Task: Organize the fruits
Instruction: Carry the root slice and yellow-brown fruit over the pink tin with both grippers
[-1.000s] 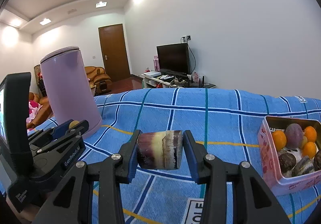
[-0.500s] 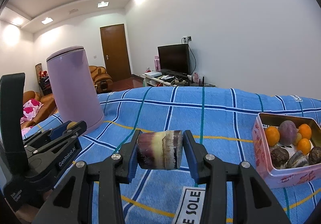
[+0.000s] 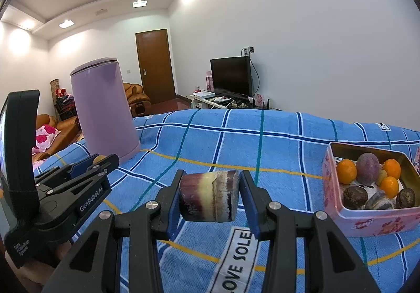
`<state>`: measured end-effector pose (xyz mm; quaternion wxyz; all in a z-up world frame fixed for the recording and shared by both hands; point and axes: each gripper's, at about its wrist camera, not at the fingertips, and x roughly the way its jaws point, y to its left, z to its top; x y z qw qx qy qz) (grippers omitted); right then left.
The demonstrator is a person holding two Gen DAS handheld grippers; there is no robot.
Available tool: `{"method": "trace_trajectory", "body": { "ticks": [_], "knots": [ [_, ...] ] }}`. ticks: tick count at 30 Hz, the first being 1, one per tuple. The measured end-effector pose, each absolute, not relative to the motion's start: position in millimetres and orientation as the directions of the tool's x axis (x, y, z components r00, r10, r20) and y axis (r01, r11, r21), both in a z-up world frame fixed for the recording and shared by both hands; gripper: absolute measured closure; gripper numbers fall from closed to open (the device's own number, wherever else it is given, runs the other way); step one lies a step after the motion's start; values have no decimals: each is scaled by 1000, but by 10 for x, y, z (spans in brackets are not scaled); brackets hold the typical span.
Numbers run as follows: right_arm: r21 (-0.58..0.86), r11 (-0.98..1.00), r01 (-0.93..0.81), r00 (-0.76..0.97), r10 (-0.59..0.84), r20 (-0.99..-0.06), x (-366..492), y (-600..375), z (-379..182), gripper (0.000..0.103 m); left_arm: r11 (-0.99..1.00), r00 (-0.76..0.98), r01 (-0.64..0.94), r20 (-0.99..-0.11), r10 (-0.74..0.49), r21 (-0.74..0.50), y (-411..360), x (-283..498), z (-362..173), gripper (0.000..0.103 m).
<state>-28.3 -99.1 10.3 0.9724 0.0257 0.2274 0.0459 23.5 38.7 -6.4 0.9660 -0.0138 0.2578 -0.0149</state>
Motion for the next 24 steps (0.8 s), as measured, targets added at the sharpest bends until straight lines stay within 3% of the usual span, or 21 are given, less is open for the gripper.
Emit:
{"method": "trace_trajectory", "body": {
  "ticks": [24],
  "knots": [
    [28, 996, -79, 894, 84, -440, -653, -1373, 127, 60, 986, 844, 153, -510, -164, -65, -137, -77, 9, 75]
  ]
}}
